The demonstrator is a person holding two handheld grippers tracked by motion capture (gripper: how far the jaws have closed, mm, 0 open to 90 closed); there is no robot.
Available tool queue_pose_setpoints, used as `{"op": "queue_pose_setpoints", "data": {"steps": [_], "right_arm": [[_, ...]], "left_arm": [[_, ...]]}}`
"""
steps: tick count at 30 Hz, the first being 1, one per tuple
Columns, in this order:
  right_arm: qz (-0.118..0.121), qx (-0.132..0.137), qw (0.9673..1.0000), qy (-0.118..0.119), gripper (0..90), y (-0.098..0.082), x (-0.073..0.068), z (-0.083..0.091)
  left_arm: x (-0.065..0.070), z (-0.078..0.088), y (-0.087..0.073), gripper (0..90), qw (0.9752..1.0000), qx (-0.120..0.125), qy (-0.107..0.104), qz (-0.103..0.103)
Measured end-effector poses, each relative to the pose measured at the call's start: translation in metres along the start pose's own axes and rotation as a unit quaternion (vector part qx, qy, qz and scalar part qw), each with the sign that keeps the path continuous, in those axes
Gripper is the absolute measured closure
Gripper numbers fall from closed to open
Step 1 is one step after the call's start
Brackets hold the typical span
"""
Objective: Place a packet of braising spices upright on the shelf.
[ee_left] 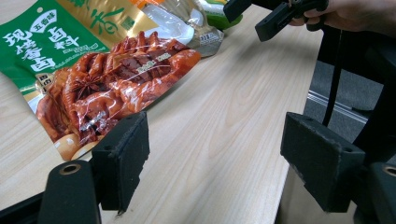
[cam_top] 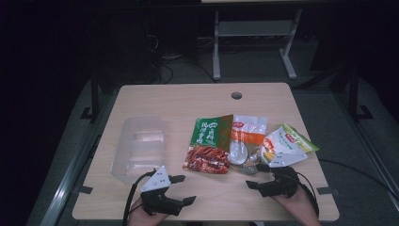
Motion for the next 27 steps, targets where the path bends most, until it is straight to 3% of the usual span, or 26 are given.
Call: {"op": "queue_pose_setpoints", "data": {"steps": [10,14,17,23,27], "right_arm": [[-0.015,0.011,0.9998,0.005,17.4,0.007,0.001,-0.002],[-0.015,0.017,0.9997,-0.003,15.9,0.02,0.003,-0.002],[-0.012,0.02,0.9997,-0.004,16.9,0.041,0.009,-0.006],[-0.023,0.004,0.9997,-0.002,17.3,0.072,0.032,-0.026],[-0.028,-0.026,0.999,-0.025,21.6,0.087,0.044,-0.038]], "left_arm": [[-0.001,0.004,0.0,23.5,1.0,0.005,0.001,-0.004],[0.0,0.005,0.0,23.5,1.0,0.007,0.002,-0.006],[0.001,0.005,0.001,22.9,0.9998,0.009,-0.011,-0.01],[0.001,0.004,0.001,22.7,0.9999,0.007,-0.012,-0.01],[0.002,0.004,0.001,22.7,0.9998,0.008,-0.012,-0.011]]}}
Point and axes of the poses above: each handheld gripper's, and its own axes: z roughly backward along the jaws, y roughly out of its top, x roughly to its right, the point moved 2 cm from there along -z, roughly forward along the jaws, and after that the axes turned 13 degrees about z, right-handed, at the moved point
